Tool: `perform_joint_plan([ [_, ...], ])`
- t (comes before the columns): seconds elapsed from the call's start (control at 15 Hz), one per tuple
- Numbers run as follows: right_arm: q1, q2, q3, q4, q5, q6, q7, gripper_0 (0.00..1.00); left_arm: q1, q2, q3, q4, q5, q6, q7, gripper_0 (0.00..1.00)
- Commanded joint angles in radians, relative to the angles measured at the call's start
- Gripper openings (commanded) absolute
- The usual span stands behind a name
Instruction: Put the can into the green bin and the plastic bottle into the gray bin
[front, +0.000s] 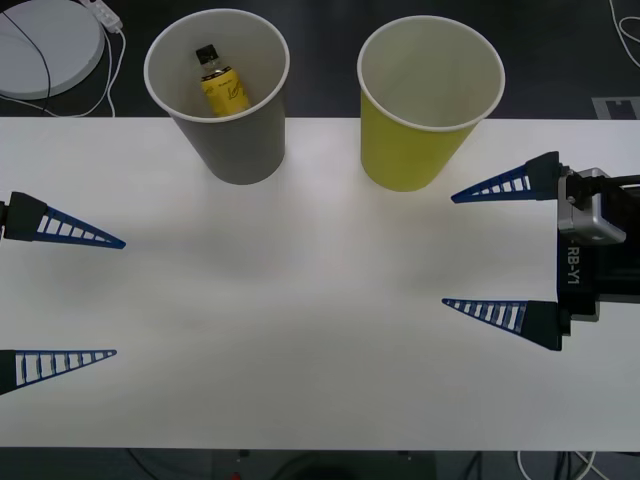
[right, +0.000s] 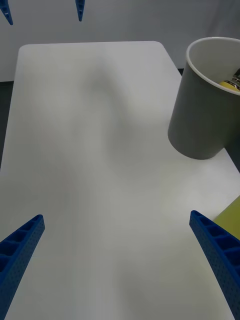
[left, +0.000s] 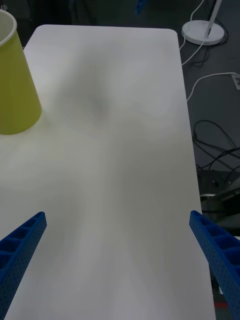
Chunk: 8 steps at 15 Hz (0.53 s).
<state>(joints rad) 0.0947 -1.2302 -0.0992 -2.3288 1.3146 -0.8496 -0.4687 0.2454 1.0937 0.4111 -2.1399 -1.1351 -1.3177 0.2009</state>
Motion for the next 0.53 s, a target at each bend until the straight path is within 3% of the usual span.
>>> perform_joint_plan([
  [0.07, 0.010, 0.001, 0.001, 0.000, -0.005, 0.000, 0.009, 1.00, 0.000, 0.000, 0.000, 0.000, 0.000, 0.000, 0.000, 1.00],
  [0.53, 0.028, 0.003, -0.002, 0.002, -0.035, 0.000, 0.018, 1.00, 0.000, 0.000, 0.000, 0.000, 0.000, 0.000, 0.000, 1.00],
])
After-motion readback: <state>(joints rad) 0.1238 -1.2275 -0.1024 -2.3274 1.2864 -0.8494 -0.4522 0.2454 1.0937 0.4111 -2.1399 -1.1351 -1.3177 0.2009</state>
